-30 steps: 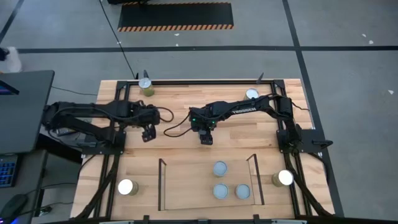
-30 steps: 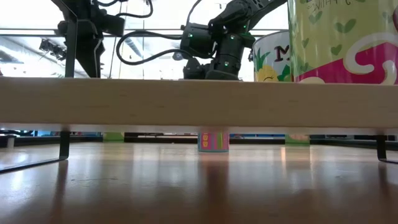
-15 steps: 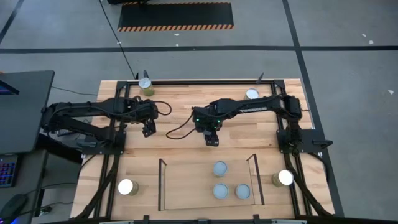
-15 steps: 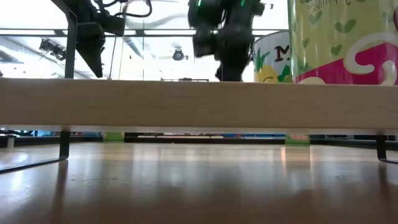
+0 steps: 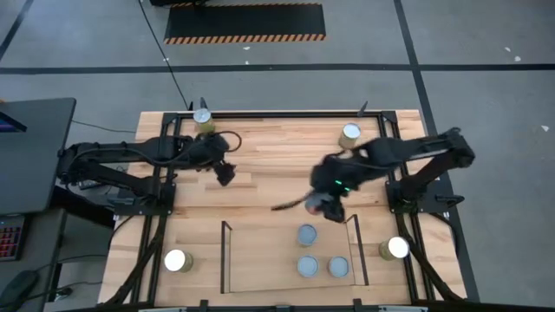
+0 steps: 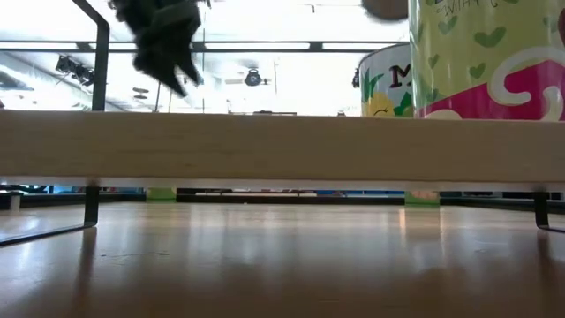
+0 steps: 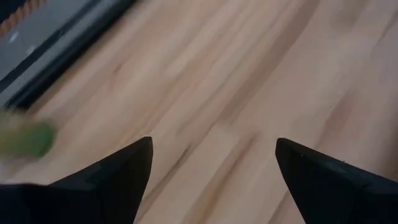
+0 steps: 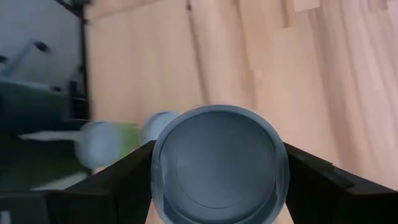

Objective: Pick and place cans onto a shelf
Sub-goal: Put the canned mixed corn on the shelf

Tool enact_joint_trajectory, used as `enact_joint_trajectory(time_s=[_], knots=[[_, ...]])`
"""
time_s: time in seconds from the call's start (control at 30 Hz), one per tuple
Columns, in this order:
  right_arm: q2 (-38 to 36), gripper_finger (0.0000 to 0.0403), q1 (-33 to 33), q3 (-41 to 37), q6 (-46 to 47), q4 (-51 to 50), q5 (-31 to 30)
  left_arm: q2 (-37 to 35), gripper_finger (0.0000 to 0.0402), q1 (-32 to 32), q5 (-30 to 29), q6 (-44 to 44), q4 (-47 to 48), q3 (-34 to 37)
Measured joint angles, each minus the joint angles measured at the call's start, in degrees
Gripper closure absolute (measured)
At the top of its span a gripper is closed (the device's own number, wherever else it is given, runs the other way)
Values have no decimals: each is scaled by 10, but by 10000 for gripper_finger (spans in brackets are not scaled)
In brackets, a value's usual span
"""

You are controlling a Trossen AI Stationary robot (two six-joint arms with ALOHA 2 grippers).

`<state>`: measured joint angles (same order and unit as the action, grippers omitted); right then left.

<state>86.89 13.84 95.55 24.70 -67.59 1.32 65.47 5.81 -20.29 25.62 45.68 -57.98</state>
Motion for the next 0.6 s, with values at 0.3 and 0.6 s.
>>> enact_joint_trajectory(time_s=[0.3,0.6], knots=[[-44,110,149,0,197,-37,1,0,56,18,-11,-25,-135,0],[14,110,216,-38,263,-45,-56,0,56,17,0,-51,-116,0]])
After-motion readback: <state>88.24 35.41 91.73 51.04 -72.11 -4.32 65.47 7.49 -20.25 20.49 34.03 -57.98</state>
